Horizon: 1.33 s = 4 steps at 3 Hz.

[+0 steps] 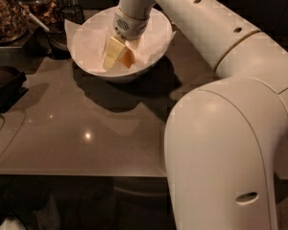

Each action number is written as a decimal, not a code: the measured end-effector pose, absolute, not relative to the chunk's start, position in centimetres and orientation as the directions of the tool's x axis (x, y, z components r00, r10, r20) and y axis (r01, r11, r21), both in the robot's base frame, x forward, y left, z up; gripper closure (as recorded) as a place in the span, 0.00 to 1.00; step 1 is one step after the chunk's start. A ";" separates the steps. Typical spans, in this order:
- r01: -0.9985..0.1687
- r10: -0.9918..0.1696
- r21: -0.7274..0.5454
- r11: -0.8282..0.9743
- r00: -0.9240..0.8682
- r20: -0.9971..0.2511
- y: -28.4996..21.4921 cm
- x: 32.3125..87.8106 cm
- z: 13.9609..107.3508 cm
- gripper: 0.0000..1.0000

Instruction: Pick orange from white bowl

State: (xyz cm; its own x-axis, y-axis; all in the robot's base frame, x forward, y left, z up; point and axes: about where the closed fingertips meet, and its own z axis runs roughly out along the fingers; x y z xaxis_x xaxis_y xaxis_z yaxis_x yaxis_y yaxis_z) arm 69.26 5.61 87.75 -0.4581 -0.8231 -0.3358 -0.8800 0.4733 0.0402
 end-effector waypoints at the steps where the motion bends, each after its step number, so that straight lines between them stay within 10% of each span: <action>1: -0.876 -0.821 0.063 0.478 -0.471 -0.322 5.7 69.4 86.6 0.20; 2: -0.872 -0.819 0.081 0.483 -0.483 -0.311 5.8 69.6 85.6 0.19; 4: -0.873 -0.822 0.066 0.482 -0.477 -0.312 5.8 69.6 85.2 0.61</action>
Offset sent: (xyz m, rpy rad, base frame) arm 0.0007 -0.0045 -0.0274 -0.0133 0.0827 -0.0197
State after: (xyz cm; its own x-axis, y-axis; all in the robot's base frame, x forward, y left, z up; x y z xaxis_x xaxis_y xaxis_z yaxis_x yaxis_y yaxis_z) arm 69.65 5.75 85.21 -0.4775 -0.8216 -0.3115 -0.8734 0.4824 0.0664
